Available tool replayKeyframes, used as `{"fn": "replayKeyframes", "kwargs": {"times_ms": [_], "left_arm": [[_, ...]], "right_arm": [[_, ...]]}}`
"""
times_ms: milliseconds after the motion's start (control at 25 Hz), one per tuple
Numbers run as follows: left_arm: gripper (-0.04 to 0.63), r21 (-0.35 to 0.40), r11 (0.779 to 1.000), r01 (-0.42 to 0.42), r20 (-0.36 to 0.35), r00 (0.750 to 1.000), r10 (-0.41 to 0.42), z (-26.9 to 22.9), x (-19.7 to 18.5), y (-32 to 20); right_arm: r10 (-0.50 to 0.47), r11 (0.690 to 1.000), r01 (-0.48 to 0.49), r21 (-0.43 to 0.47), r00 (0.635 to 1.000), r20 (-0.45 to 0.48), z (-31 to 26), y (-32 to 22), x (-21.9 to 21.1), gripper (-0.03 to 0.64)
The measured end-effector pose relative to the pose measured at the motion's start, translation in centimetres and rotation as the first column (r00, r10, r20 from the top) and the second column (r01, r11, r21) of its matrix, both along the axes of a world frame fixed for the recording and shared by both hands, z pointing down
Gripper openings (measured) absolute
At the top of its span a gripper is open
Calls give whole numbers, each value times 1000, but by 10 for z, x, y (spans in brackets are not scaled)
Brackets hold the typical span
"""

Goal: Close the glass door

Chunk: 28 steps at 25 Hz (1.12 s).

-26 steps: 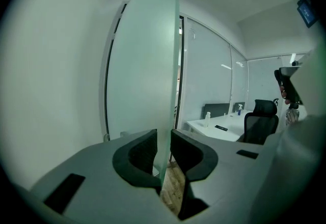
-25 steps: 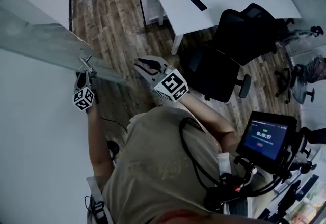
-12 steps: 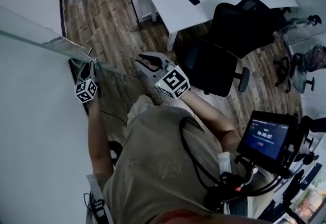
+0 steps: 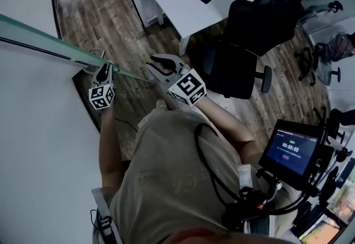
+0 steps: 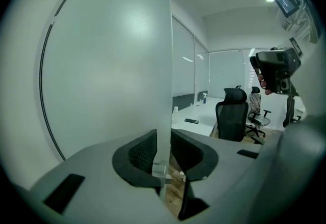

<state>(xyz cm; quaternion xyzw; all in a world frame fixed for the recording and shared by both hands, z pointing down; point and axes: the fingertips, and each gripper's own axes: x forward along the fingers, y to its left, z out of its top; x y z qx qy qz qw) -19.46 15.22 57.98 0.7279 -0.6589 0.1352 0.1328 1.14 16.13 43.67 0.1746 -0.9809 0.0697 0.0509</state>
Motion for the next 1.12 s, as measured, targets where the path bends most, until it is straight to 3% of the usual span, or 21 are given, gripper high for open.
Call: {"fn": "replayKeyframes", "kwargs": {"times_ms": [200, 320, 520, 680, 800, 880, 1000, 1120], "left_arm": [[83, -8, 997, -79, 10, 997, 79, -5, 11, -34], [18, -6, 989, -149, 73, 986, 149, -1, 19, -52], [18, -23, 975, -222, 134, 965, 224, 0, 15, -72], [23, -77, 972, -224, 194, 952, 235, 16, -8, -75], [103, -132, 972, -194, 234, 947, 221, 25, -24, -77], [145, -169, 966, -196, 292, 926, 239, 50, -41, -79], [170, -230, 949, -214, 419, 858, 295, 80, -57, -90], [191, -300, 932, -203, 492, 804, 334, 95, -66, -105]], "right_arm": [[43, 999, -43, -4, 999, -1, -4, -17, -15, 72], [67, 998, -67, -3, 998, -6, 2, -26, -26, 72], [109, 994, -109, -6, 994, -9, 1, -38, -36, 72], [131, 991, -131, -14, 991, -6, 4, -47, -43, 72], [136, 990, -136, -32, 991, -9, 2, -49, -41, 72], [136, 990, -136, -37, 991, -18, 19, -49, -47, 72], [135, 990, -135, -36, 991, -24, 34, -56, -53, 72], [130, 991, -131, -38, 991, -19, 33, -69, -51, 72]]}}
